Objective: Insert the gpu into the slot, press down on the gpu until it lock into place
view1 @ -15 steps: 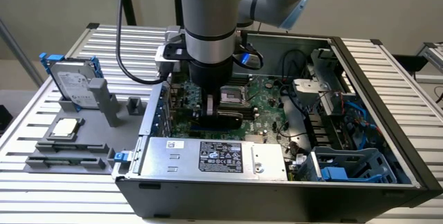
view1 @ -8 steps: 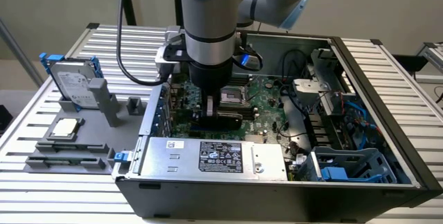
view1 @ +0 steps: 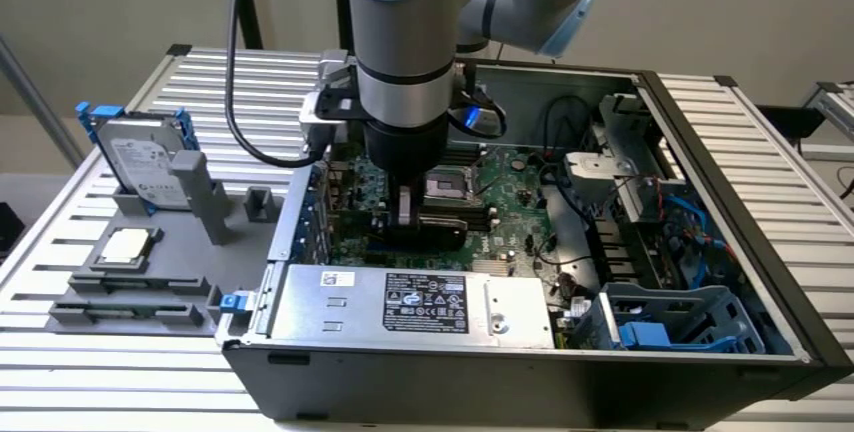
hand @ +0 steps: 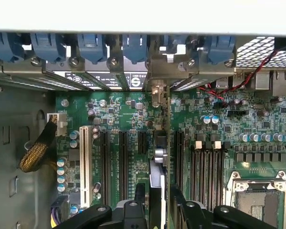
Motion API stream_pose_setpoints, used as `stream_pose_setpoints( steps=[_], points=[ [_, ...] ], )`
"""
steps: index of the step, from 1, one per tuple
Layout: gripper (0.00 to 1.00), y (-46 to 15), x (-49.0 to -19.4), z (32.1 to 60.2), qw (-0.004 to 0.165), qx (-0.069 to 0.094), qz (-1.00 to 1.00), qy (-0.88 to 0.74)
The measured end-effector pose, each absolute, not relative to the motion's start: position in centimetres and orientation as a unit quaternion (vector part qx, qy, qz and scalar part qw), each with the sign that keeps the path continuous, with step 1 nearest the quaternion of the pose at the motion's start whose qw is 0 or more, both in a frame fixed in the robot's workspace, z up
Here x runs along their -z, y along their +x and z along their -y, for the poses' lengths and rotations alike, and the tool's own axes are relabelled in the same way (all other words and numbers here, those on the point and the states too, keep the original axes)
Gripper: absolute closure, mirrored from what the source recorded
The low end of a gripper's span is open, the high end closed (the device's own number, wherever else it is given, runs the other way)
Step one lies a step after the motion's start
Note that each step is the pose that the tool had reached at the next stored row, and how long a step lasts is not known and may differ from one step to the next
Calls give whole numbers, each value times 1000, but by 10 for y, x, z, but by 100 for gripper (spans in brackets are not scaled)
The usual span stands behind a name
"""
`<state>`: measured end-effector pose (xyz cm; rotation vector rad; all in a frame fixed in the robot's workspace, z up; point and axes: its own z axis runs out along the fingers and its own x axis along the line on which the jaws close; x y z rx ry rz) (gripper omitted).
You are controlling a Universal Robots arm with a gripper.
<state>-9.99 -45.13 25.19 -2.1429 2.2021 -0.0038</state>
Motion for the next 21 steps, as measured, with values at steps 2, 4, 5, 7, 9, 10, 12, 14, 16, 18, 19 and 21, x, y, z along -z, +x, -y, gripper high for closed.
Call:
stream_pose_setpoints(
  steps=[2, 4, 5, 7, 9, 10, 12, 14, 16, 18, 19, 21],
  points=[
    [66, -100, -252, 451, 35, 1, -716, -697],
    [66, -100, -252, 451, 35, 1, -716, -697],
    [66, -100, -253, 451, 34, 1, -716, -697],
    [66, -100, -258, 451, 34, 1, -716, -697],
    [66, -100, -266, 451, 34, 1, -716, -697],
    [66, -100, -271, 451, 34, 1, -716, -697],
    [66, -100, -280, 451, 34, 1, -716, -697],
    [68, -100, -285, 451, 34, 1, -716, -697],
    [75, -100, -286, 451, 34, 1, -716, -697],
    [87, -101, -286, 451, 34, 1, -716, -697],
    [87, -102, -286, 450, 34, 1, -716, -697],
    [89, -104, -286, 449, 34, 1, -716, -698]
  ],
)
